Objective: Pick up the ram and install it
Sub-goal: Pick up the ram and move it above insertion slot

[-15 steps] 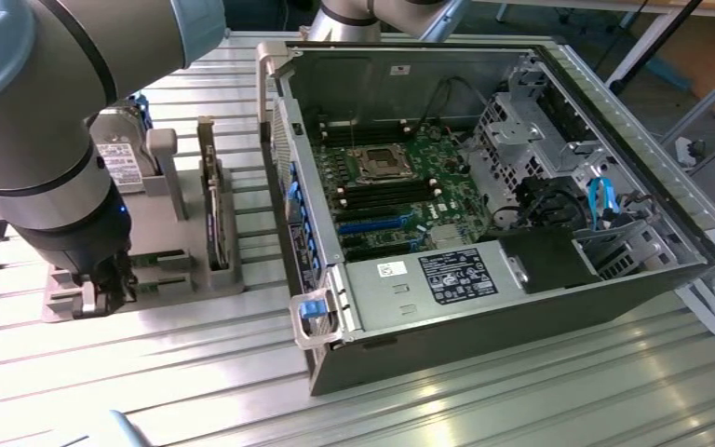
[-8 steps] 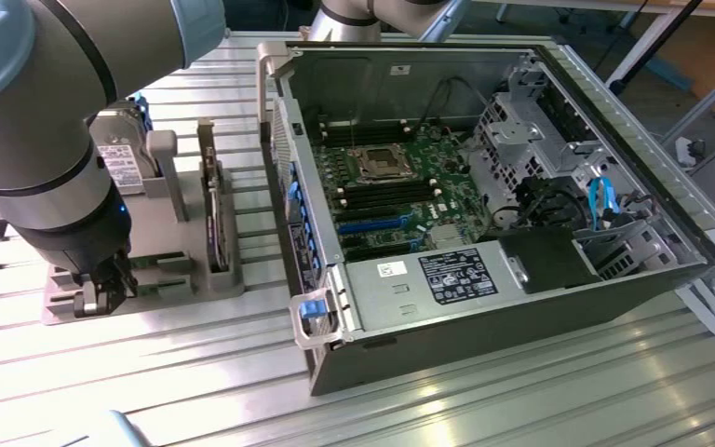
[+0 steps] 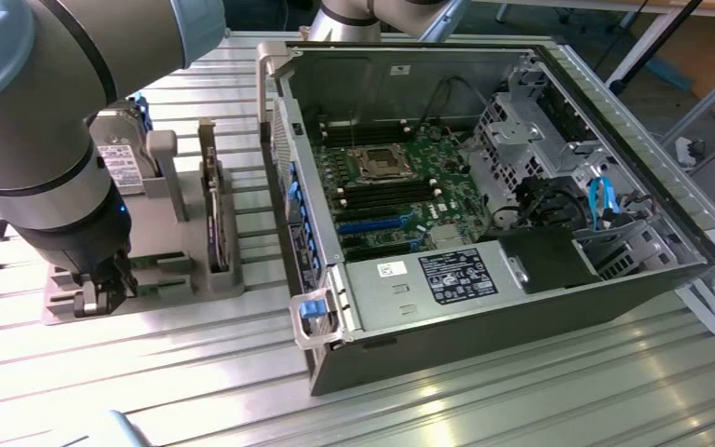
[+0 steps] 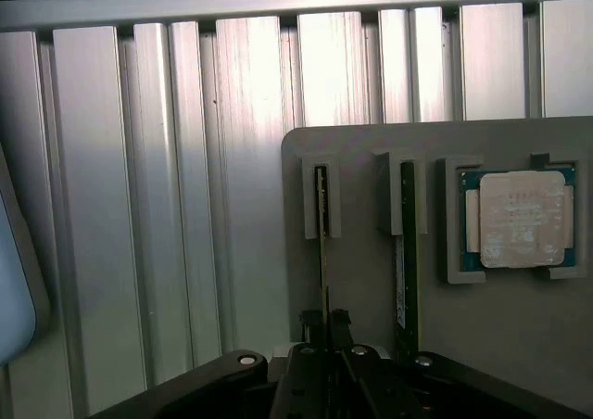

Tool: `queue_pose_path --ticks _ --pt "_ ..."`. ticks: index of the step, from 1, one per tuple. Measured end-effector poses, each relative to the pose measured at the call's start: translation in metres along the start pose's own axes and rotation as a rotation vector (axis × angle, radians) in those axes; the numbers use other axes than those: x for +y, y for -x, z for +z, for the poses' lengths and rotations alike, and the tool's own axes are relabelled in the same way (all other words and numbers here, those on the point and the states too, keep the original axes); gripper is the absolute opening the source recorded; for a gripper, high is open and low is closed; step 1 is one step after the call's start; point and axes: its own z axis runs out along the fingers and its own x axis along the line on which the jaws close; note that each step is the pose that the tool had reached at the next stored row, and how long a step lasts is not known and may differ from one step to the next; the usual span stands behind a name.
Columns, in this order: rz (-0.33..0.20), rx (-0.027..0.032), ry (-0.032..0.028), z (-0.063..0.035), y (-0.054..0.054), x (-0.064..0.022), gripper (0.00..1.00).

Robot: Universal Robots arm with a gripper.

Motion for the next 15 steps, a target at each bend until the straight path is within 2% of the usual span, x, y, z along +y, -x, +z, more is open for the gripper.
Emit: queue_pose_path --ticks 3,9,15 --pt "0.000 0.0001 0.0001 -0.0015 0.000 0.0000 0.13" --pt "0.000 0.0000 0.0000 -0.0111 0.000 -0.0002 0.13" --pt "0.000 -0.0001 0.0000 -0.0268 0.000 -0.0004 0.13"
